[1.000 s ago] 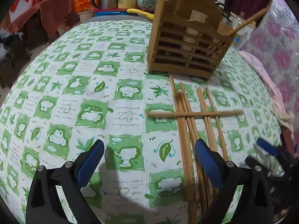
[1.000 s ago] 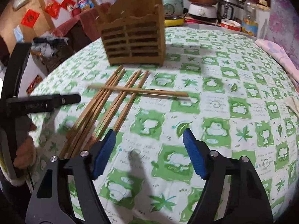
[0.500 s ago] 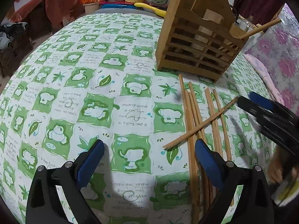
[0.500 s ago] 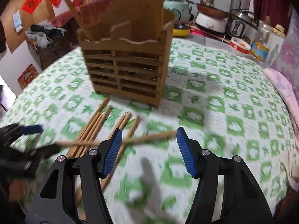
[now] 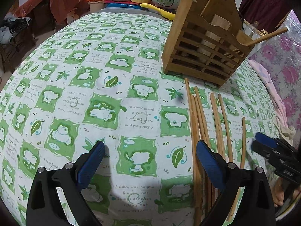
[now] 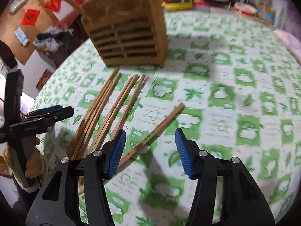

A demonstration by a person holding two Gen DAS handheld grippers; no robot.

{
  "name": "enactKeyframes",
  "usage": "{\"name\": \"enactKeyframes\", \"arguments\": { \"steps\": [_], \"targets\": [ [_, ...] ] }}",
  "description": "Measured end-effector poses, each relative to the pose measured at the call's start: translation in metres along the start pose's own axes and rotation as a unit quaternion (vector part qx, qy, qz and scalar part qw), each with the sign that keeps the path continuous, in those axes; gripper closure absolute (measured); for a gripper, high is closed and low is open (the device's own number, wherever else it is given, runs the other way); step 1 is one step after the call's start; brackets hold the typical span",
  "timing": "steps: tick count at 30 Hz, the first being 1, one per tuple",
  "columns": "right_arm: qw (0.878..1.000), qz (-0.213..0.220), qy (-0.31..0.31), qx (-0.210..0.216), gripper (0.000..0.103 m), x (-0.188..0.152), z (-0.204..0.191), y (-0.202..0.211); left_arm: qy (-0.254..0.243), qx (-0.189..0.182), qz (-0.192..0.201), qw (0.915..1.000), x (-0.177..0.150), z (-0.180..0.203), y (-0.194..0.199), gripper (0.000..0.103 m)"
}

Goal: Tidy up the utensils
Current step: 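Move both tools back down to the chopstick pile, then close the right tool on a chopstick while the left tool grasps another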

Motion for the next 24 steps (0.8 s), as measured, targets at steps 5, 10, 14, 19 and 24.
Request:
{"name": "enactKeyframes", "arguments": {
  "steps": [5,10,14,19,24],
  "targets": [
    [0.998,0.01,-0.055,-0.006,0.049,0.006,0.026,-0.002,0.0,0.006,0.001,1.0,-0.001,0.0,0.0,0.007],
    [0.996,-0.002,-0.092,-0.004,0.063,0.014,0.03,-0.012,-0.004,0.008,0.001,1.0,-0.002,0.002,0.0,0.007],
    [0.993,-0.016,-0.117,-0.011,0.07,0.024,0.028,-0.033,-0.008,0.007,0.004,0.9999,-0.002,0.003,0.0,0.007],
    [0.992,-0.004,-0.125,-0.035,0.093,0.025,0.028,-0.037,-0.014,0.006,0.008,0.9999,-0.003,0.006,0.002,0.007],
    [0.991,0.045,-0.124,0.001,0.096,0.018,0.032,-0.007,-0.032,-0.008,0.002,0.9995,-0.006,0.011,0.005,0.007]
  ]
}}
Point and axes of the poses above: each gripper's, at about its wrist camera, not at the fingertips, and y roughly against the way its jaws point, z to its right, x to its top, the point moved 2 cm from there along -y, roughly the way its jaws point, and after that the axes turned 5 degrees about x, right-handed, at the moved point
